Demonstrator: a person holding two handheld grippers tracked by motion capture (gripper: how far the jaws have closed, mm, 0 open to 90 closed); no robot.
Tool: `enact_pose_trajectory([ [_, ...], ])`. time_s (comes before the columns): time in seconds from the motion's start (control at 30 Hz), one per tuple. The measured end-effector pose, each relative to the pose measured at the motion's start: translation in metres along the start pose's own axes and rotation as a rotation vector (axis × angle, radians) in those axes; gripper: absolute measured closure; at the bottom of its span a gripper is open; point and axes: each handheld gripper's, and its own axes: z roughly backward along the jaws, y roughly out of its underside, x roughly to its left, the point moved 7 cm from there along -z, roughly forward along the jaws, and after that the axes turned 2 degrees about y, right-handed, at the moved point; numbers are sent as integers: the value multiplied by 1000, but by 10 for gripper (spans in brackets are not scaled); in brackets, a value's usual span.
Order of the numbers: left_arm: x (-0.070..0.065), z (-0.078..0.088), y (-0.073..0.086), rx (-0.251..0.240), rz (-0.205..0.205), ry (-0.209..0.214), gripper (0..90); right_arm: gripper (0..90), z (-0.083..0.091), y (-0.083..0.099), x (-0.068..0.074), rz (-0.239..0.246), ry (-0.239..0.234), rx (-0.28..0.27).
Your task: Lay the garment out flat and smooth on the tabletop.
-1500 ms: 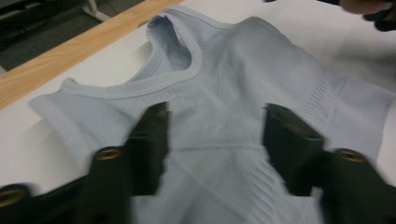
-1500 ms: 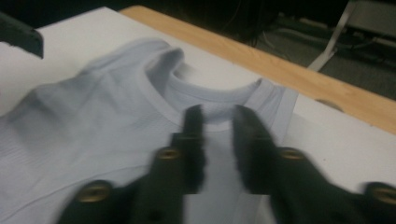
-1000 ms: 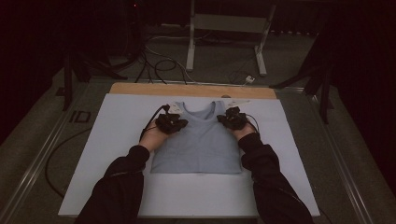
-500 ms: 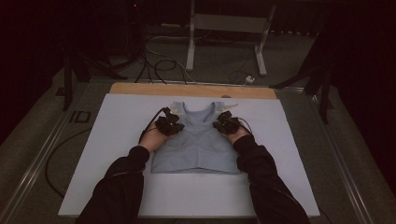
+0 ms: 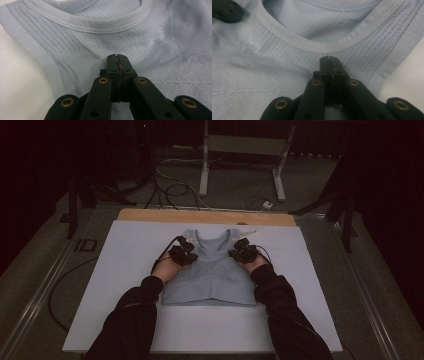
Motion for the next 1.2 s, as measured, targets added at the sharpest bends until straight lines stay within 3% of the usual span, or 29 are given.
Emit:
enact_pose_trajectory([
  [0.1,2,8,-4,-39,16,19,833,900,5,-4,0,3,-5,-18],
  [0.33,1,29,-9,-78,-11,37,707,862,21,-15,0,1,-23,-75],
  [0.43,0,37,-9,-91,-24,54,641,773,29,-19,4,9,-40,-99],
  [0.5,0,40,-9,-94,-34,41,583,664,33,-22,7,2,-59,-118],
  [0.53,0,40,-9,-94,-34,41,552,664,33,-22,7,2,-59,-118],
  [0.57,-1,43,-9,-97,-37,41,552,608,35,-23,8,-2,-80,-126],
  [0.63,-1,47,-9,-104,-34,37,459,469,39,-25,13,-8,-108,-132],
  [0.7,-3,51,-8,-112,-34,55,394,375,43,-26,16,-11,-128,-146],
  [0.73,-3,51,-8,-112,-34,55,358,375,43,-26,16,-11,-128,-146],
  [0.77,-7,55,-8,-111,-43,79,358,320,45,-27,17,-12,-139,-157],
  [0.8,-9,57,-7,-108,-44,99,271,208,50,-27,21,-1,-182,-175],
  [0.87,-14,62,-6,-119,-58,146,168,173,55,-27,22,-15,-205,-191],
  [0.93,-16,66,-5,-121,-64,169,139,129,58,-27,25,-3,-236,-191],
  [0.97,-18,68,-5,-119,-65,186,92,129,59,-27,26,5,-226,-192],
  [1.07,-19,73,-6,-129,-56,195,9,117,63,-25,32,32,-245,-184],
  [1.17,-21,80,-6,-140,-65,184,4,115,65,-24,35,62,-242,-183],
  [1.2,-22,81,-6,-140,-65,186,2,108,68,-23,40,77,-262,-185],
])
